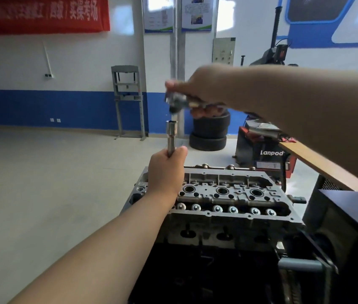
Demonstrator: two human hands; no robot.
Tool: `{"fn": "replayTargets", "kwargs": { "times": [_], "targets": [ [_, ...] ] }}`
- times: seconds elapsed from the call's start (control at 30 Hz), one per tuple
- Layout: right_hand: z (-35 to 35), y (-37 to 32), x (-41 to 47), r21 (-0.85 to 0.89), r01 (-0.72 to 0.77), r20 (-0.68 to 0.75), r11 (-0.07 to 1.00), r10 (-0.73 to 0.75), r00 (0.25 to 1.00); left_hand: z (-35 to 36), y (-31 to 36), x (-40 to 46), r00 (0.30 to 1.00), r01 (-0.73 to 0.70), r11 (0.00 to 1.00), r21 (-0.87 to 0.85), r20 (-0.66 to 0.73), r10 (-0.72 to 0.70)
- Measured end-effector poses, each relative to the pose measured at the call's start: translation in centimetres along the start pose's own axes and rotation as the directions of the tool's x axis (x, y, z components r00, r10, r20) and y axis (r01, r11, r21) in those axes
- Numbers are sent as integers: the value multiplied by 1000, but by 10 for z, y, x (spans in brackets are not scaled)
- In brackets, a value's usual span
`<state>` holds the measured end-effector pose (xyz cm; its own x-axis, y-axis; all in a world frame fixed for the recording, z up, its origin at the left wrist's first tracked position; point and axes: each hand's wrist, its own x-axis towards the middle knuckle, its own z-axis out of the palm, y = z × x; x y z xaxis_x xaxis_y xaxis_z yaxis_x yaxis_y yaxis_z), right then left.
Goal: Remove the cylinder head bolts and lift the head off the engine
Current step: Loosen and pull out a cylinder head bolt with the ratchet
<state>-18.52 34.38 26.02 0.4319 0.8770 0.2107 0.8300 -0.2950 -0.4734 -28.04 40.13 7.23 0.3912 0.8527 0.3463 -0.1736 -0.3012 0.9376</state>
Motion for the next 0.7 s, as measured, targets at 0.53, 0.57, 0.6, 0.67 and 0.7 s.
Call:
{"fn": "replayTargets", "kwargs": {
  "times": [0.53, 0.57, 0.6, 0.67, 0.7],
  "targets": [
    [-12, 277, -85, -184, -373, -132, 909, 353, 926, 0, -3, -7, 999, -26, 997, -78, -21, 24],
    [-9, 301, -93, -250, -395, -169, 884, 362, 917, 1, -3, -7, 1000, -28, 997, -79, -15, 26],
    [-6, 324, -101, -294, -409, -188, 864, 368, 911, 2, -3, -8, 1000, -28, 997, -76, -12, 27],
    [3, 364, -115, -249, -418, -198, 874, 376, 905, 3, -3, -8, 1000, -28, 997, -73, -8, 27],
    [6, 381, -124, -235, -421, -216, 876, 375, 901, 5, -3, -7, 1000, -29, 997, -76, -7, 28]
  ]
}}
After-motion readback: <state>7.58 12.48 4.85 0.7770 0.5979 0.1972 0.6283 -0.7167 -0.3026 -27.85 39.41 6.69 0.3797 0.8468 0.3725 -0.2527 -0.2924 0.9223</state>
